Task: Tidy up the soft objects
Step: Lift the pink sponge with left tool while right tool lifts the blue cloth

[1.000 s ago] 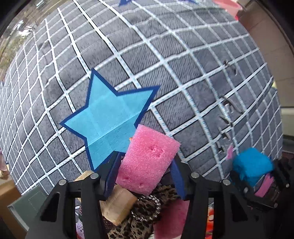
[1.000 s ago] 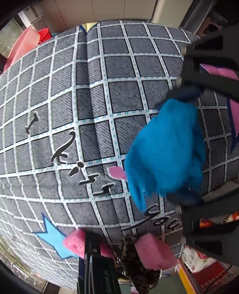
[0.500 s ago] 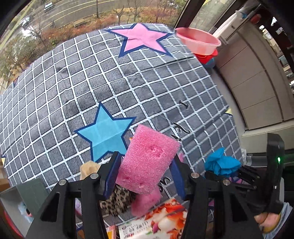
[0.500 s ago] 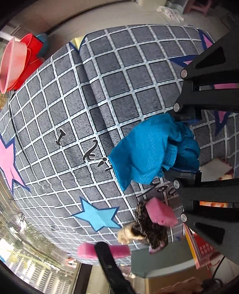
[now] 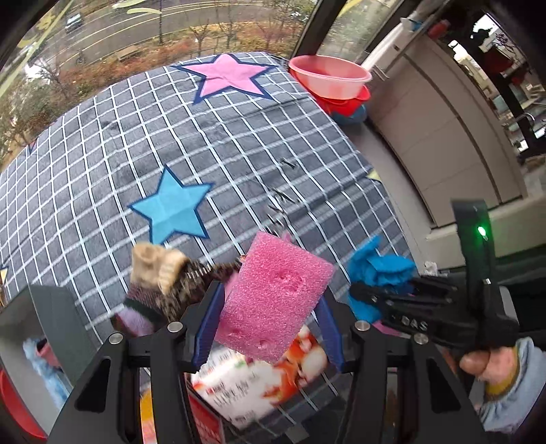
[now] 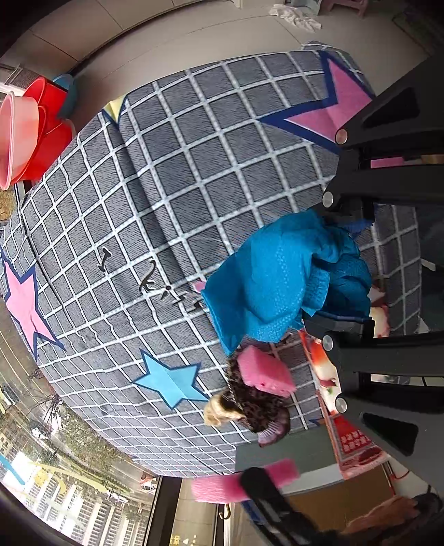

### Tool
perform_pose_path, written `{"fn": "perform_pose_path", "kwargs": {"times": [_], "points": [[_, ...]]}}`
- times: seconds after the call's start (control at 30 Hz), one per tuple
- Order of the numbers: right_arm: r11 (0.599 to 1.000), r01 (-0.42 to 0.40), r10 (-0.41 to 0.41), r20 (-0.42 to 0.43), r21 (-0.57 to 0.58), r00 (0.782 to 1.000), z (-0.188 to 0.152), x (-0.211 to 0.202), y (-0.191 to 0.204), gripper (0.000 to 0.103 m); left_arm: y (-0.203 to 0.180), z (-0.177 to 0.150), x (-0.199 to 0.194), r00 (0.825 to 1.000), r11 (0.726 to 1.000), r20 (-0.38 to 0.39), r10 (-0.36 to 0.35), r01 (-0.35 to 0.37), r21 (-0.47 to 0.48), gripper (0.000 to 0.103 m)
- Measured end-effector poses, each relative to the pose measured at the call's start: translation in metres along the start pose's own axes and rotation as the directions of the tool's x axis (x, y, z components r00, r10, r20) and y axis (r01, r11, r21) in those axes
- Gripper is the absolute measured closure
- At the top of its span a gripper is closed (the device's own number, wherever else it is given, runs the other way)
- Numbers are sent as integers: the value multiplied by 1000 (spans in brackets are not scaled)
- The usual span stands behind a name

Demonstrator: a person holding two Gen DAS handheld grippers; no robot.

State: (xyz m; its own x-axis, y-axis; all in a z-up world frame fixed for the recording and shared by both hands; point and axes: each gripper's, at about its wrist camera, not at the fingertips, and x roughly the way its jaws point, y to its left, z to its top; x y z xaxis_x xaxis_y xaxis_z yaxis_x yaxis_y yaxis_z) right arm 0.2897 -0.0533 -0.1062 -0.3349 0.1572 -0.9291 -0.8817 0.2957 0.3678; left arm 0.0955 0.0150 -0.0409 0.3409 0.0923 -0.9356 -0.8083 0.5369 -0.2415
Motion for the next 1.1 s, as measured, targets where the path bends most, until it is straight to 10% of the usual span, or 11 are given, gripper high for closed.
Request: {"fn": "perform_pose_path", "kwargs": {"times": [0.57,1.1], "points": [[997,-14,9,-60,-82,998,-79,-10,53,68,-36,-105,-48,1000,994,22,-22,20,103,46],[955,-42,42,-5,-293,999,-109,-41,152,68,29,-148,-110,986,995,163,47,-31,-97,46]]}}
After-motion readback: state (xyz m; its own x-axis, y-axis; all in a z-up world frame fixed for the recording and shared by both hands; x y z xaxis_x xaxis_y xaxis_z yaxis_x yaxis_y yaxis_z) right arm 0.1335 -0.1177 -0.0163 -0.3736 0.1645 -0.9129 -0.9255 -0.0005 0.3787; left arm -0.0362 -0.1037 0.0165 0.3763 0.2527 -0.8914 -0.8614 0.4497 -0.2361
